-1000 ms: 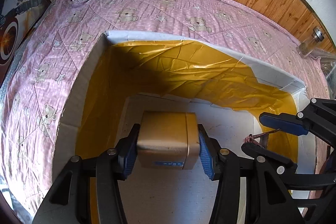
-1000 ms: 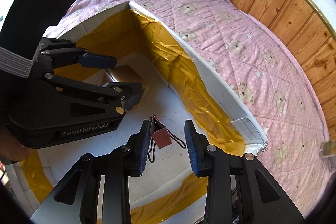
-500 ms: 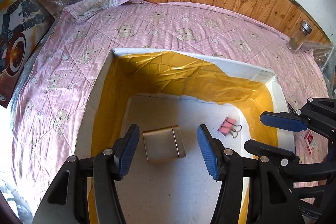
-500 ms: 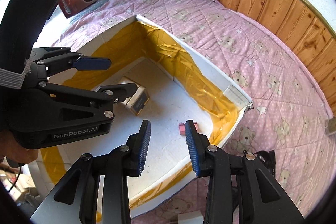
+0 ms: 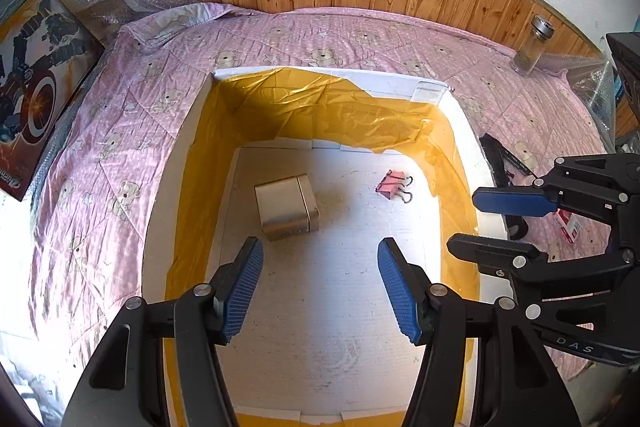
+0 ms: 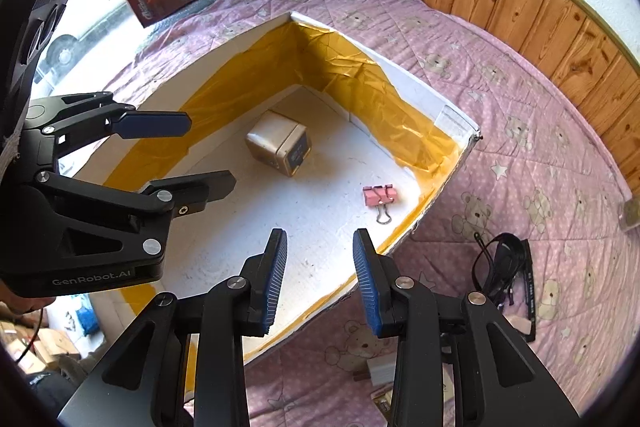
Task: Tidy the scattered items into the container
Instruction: 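Withdraw both grippers from the cardboard box back toward the remaining items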
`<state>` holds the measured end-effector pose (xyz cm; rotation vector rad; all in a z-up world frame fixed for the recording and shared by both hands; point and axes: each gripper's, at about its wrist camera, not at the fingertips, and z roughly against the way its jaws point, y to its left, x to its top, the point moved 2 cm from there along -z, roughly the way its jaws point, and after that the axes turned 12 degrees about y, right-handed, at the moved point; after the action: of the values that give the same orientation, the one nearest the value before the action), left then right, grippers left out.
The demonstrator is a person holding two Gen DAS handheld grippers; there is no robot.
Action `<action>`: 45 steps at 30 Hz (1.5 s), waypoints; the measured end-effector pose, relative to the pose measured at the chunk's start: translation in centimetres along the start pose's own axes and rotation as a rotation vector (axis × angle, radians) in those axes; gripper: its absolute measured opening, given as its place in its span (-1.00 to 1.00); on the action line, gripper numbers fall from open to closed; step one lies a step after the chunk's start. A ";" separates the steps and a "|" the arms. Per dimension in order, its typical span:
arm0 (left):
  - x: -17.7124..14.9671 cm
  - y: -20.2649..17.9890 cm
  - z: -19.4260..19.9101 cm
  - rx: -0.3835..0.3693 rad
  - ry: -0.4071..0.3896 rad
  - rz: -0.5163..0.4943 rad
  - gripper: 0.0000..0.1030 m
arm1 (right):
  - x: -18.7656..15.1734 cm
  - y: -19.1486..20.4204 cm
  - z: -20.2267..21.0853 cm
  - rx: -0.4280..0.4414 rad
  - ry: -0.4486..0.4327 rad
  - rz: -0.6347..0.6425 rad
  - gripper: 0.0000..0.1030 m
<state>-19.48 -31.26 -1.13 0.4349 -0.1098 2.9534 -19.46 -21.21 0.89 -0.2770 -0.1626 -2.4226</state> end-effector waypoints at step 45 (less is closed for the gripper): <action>-12.4 -8.4 11.2 -0.234 -0.242 -0.031 0.32 | -16.5 4.7 9.3 -0.015 -0.246 -0.324 -0.24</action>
<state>-3.23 -25.81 6.39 0.7476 -0.4656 2.7982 -2.69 -12.75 6.10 -0.5959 -0.3209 -2.7034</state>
